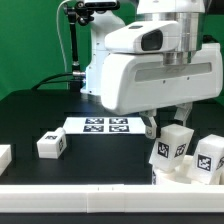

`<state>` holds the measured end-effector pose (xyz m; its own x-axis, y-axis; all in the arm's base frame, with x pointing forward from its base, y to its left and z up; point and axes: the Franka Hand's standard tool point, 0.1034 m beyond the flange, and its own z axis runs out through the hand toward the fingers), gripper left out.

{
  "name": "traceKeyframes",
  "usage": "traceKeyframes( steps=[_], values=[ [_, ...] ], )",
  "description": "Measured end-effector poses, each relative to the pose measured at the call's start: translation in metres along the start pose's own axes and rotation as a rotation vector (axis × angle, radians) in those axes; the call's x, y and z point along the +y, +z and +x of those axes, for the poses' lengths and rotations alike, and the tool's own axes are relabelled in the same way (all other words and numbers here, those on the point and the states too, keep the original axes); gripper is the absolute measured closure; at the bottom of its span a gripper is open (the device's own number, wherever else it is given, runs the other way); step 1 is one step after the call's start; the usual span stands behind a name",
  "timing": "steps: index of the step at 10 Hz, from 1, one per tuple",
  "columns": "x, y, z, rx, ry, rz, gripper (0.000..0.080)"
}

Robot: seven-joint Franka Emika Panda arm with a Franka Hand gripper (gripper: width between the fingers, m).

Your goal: Assemble stool

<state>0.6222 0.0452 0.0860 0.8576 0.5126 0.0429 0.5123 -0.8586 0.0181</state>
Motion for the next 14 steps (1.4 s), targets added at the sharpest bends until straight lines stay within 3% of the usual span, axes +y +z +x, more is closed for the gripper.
traceKeyframes(
  steps=[4,10,12,14],
  values=[
    [0.0,0.0,0.0,0.003,0.325,0.002,0.0456],
    [-0.01,0.002,0.002,0.092,1.073,-0.005,0.0456],
    [-0.014,0.002,0.004,0.095,1.283,0.007,0.0456],
    [-0.015,0.002,0.005,0.09,1.49,0.04,0.0456]
  ],
)
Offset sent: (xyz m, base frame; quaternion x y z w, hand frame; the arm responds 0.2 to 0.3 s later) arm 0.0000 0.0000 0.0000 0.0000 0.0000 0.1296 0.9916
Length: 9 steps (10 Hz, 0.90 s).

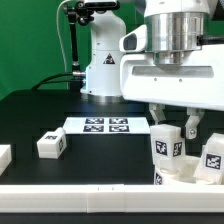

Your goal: Assemble stool

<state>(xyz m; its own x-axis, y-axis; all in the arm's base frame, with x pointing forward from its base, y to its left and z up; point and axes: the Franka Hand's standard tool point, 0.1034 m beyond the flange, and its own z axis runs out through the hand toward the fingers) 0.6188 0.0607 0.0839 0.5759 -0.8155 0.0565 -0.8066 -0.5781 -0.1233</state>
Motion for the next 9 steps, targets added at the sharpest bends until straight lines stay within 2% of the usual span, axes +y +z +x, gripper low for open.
traceKeyframes(
  steps=[1,3,8,9],
  values=[
    [0.0007,-0.0001,-0.0011,-0.022,0.042,-0.012,0.0456],
    [-0.0011,0.0005,-0.0014,-0.026,0.155,-0.01,0.0456],
    [-0.0022,0.0005,-0.0028,-0.043,0.5,-0.003,0.0456],
    [-0.0021,0.0007,-0.0015,-0.048,0.576,0.011,0.0456]
  ],
)
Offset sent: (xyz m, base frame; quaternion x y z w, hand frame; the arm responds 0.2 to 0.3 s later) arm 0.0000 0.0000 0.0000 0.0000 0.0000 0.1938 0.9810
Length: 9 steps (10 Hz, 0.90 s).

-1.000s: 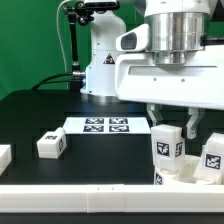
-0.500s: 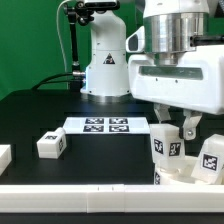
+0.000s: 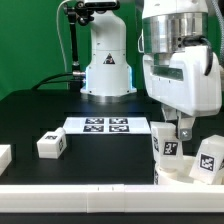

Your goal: Assemble stool

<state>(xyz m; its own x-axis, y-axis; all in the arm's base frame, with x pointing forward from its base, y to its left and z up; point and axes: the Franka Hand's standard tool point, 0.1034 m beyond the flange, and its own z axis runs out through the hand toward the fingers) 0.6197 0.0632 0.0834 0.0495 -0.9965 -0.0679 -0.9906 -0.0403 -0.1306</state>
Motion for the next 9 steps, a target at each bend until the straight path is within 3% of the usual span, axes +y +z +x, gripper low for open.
traceKeyframes(
  steps=[1,4,9],
  values=[
    [0.0001,0.0008,0.0047,-0.015,0.145,0.034,0.0456],
    [-0.0001,0.001,0.0078,-0.065,0.464,0.064,0.0456],
    [-0.0009,0.0022,0.0043,-0.107,0.807,0.069,0.0456]
  ],
)
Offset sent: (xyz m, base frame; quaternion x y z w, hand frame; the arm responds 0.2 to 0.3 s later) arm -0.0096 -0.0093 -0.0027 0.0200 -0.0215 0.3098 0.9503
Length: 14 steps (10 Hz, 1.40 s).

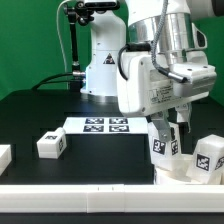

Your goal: Assemble stool

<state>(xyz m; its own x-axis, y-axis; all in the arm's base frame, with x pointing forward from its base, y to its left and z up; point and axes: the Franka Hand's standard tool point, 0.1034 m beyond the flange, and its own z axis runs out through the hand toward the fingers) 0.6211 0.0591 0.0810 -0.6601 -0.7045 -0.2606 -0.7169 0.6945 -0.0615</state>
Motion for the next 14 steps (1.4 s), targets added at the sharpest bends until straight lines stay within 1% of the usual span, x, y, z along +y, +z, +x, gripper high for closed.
traceKeyframes(
  steps=[2,3,4,5,6,7,8,10,12,13,14],
  values=[
    [0.0,0.0,0.0,-0.005,-0.004,-0.002,0.0456],
    [0.0,0.0,0.0,-0.005,-0.029,-0.005,0.0414],
    [-0.002,-0.005,-0.002,-0.01,-0.061,-0.013,0.0229],
    [-0.001,-0.012,-0.006,-0.014,-0.118,-0.028,0.0229],
    [0.0,-0.02,-0.014,-0.015,-0.198,-0.058,0.0167],
    [-0.002,-0.027,-0.021,-0.027,-0.215,-0.07,0.0167],
    [-0.002,-0.028,-0.023,-0.033,-0.297,-0.065,0.0152],
    [-0.002,-0.027,-0.022,-0.035,-0.41,-0.064,0.0151],
    [-0.002,-0.027,-0.022,-0.039,-0.578,-0.062,0.0151],
    [0.001,-0.027,-0.02,-0.02,-0.763,-0.096,0.0151],
    [-0.002,-0.029,-0.02,-0.02,-0.925,-0.111,0.0151]
  ],
)
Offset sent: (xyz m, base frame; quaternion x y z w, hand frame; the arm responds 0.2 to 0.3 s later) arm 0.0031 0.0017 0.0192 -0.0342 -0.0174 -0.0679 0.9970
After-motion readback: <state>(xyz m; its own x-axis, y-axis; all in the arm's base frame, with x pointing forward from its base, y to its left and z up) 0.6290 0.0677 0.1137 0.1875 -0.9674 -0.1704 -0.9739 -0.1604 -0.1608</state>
